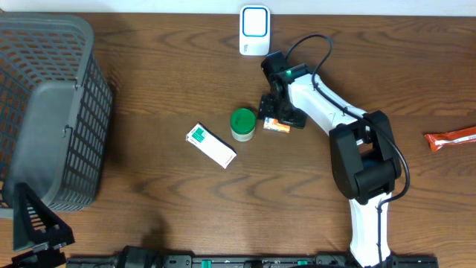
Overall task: Scan the item barcode
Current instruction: 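Lower the right gripper and grasp the orange tissue pack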
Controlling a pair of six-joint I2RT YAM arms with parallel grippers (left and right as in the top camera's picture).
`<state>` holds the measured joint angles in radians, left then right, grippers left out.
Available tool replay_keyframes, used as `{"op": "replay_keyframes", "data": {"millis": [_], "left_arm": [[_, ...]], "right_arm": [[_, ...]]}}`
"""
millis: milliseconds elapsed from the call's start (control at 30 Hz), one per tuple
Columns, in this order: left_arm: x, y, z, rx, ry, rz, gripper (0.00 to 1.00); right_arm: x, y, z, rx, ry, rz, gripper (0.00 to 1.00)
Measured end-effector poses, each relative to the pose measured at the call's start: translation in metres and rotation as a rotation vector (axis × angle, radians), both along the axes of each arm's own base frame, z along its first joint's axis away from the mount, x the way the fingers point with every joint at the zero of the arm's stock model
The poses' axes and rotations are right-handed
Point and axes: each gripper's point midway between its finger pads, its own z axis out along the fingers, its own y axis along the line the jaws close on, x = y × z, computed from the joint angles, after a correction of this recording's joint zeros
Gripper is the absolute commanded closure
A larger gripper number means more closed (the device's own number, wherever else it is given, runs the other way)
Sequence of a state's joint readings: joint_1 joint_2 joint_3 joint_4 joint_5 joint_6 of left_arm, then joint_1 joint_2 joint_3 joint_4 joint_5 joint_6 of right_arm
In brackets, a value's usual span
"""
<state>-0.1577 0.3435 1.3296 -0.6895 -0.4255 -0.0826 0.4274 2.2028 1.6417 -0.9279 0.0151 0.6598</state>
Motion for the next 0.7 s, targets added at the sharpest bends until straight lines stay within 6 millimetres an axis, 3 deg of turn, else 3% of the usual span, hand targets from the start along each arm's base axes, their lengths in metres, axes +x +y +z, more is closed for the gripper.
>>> {"op": "replay_keyframes", "data": {"millis": [67,400,600,700], "left_arm": [[0.001,0.000,-0.003,0.002,0.011,0.000,0.08],[0.001,0.000,-0.005,0.004,0.024,-0.001,0.07],[0.004,-0.001,-0.028,0.020,0.124,0.000,0.07],[0.005,-0.001,-0.051,0.035,0.224,0.000,0.07]], "right_arm": [[0.000,0.000,0.000,0.000,0.000,0.004,0.38],[-0.003,-0.003,0.001,-0.010,0.015,0.039,0.40],[-0.021,-0.011,0.018,-0.020,0.124,0.076,0.43],[-0.025,-0.007,0.036,0.040,0.171,0.119,0.43]]}}
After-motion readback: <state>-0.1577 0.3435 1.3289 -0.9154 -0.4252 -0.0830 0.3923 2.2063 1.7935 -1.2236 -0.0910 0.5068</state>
